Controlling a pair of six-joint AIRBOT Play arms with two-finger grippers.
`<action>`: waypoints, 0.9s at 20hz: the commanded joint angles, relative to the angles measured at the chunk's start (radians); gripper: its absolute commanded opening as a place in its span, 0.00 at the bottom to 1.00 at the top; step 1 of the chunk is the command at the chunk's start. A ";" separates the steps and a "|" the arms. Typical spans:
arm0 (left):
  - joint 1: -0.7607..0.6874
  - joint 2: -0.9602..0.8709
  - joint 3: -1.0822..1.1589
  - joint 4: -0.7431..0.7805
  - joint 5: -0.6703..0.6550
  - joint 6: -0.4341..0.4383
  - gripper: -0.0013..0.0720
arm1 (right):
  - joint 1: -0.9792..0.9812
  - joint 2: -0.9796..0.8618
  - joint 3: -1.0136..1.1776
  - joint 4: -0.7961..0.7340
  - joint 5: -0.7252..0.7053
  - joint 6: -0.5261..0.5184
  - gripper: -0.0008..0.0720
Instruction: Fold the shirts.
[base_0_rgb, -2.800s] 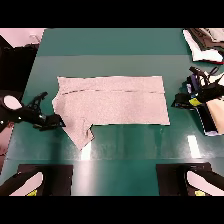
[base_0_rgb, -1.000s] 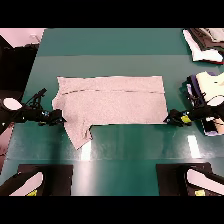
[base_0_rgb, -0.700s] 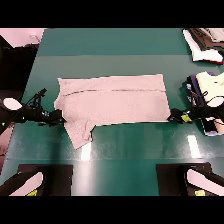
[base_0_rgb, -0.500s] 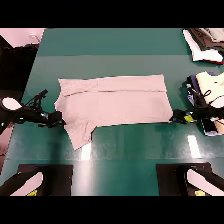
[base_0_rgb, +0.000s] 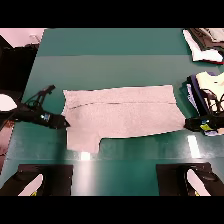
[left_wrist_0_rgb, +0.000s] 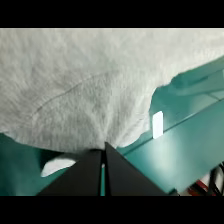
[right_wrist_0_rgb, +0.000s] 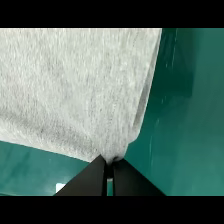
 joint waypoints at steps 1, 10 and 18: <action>-0.014 0.010 0.109 0.099 0.138 -0.052 0.05 | 0.001 0.026 0.014 0.054 -0.043 0.013 0.03; -0.011 -0.108 0.145 0.146 0.444 -0.071 0.05 | 0.050 -0.370 0.332 0.130 -0.106 0.013 0.03; 0.060 -0.259 0.156 0.087 0.697 -0.124 0.05 | 0.064 -0.679 0.550 0.217 -0.203 0.076 0.05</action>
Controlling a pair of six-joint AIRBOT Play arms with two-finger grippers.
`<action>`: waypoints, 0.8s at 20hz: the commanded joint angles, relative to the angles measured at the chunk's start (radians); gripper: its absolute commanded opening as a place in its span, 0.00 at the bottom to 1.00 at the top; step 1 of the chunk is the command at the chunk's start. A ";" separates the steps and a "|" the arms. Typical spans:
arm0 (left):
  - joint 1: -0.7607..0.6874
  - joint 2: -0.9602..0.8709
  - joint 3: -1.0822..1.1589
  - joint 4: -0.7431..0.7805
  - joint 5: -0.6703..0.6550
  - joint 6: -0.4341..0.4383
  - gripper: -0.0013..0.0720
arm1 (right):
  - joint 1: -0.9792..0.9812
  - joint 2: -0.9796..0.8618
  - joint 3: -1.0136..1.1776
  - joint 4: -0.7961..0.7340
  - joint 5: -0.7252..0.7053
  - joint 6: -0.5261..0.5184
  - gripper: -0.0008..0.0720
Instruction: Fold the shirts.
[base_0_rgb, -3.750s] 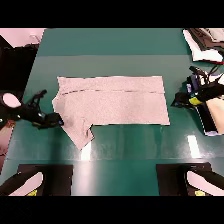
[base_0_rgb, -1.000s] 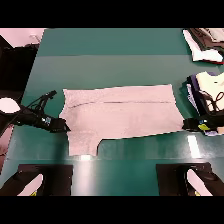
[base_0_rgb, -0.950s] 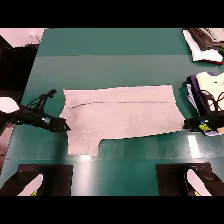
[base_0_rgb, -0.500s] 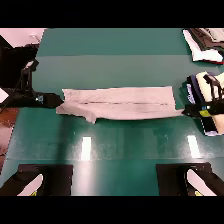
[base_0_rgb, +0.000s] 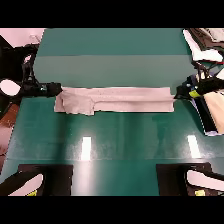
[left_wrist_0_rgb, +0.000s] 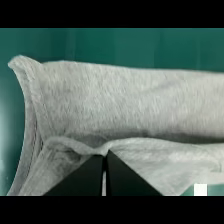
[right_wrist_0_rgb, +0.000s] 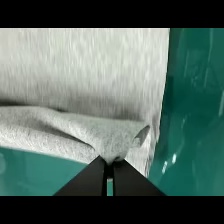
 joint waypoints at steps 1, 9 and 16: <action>0.019 -0.059 0.018 -0.040 0.137 -0.013 0.05 | -0.003 -0.123 0.090 0.129 -0.099 0.026 0.21; 0.019 -0.108 0.143 -0.070 0.011 -0.047 0.41 | -0.057 -0.195 0.174 0.283 -0.004 -0.058 0.80; 0.018 -0.108 0.148 -0.074 -0.179 0.023 0.05 | -0.245 -0.194 -0.017 0.293 0.079 -0.190 0.73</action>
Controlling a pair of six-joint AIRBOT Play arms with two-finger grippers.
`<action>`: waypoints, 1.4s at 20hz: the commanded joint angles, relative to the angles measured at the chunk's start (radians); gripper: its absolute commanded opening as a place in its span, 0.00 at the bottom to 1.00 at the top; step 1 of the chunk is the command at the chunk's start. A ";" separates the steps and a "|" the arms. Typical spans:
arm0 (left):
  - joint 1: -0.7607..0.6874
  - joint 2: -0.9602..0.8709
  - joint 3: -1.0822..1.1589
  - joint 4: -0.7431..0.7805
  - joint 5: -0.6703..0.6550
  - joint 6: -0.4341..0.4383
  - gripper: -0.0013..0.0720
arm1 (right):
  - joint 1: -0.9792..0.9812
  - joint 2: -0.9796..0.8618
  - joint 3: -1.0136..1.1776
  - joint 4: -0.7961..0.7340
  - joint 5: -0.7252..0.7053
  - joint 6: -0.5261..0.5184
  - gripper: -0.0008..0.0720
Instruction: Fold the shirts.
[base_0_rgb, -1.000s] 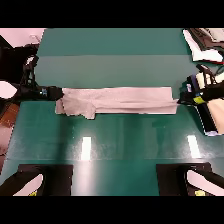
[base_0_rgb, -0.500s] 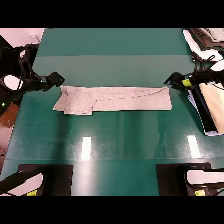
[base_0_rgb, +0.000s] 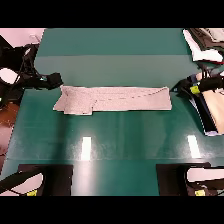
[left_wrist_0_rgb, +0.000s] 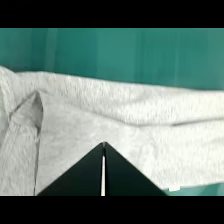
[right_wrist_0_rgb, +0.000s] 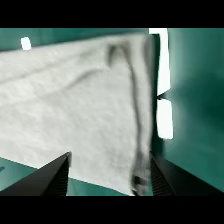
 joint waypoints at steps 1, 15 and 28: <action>0.000 -0.001 0.005 -0.001 -0.091 0.019 0.05 | -0.074 -0.001 -0.093 0.013 -0.004 -0.077 0.71; 0.000 -0.001 0.004 -0.003 -0.164 0.018 0.05 | 0.049 -0.101 -0.101 0.168 -0.077 -0.159 0.52; -0.389 -0.410 0.316 -0.157 -0.079 0.045 0.05 | 0.140 0.032 0.288 0.170 0.195 -0.076 0.03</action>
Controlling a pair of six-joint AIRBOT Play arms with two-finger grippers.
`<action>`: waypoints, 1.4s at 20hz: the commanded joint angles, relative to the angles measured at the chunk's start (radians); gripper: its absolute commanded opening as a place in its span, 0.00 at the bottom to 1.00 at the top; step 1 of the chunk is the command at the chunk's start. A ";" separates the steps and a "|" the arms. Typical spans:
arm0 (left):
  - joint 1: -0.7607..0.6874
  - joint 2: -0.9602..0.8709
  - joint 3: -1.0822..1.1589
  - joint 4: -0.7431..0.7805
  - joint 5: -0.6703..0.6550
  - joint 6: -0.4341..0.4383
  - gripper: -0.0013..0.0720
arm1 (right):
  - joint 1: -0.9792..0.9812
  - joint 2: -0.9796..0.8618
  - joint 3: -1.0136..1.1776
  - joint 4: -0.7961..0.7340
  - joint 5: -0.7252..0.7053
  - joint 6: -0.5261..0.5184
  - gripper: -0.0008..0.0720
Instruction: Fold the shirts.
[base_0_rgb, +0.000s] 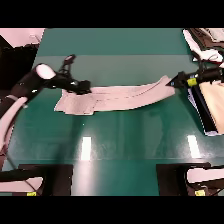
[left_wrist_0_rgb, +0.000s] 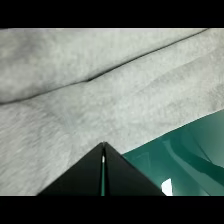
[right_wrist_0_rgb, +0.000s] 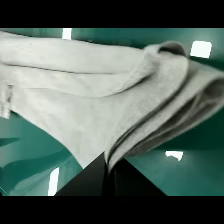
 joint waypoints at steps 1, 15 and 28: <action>-0.133 -0.205 0.191 -0.055 0.013 0.014 0.05 | 0.069 0.059 0.143 0.002 0.056 0.067 0.03; -0.217 -0.496 0.450 -0.090 -0.024 0.006 0.05 | 0.477 0.063 0.454 -0.002 -0.038 0.137 0.03; 0.096 -0.160 0.558 0.304 -0.362 0.057 0.05 | 0.719 -0.138 0.513 0.002 -0.185 0.121 0.03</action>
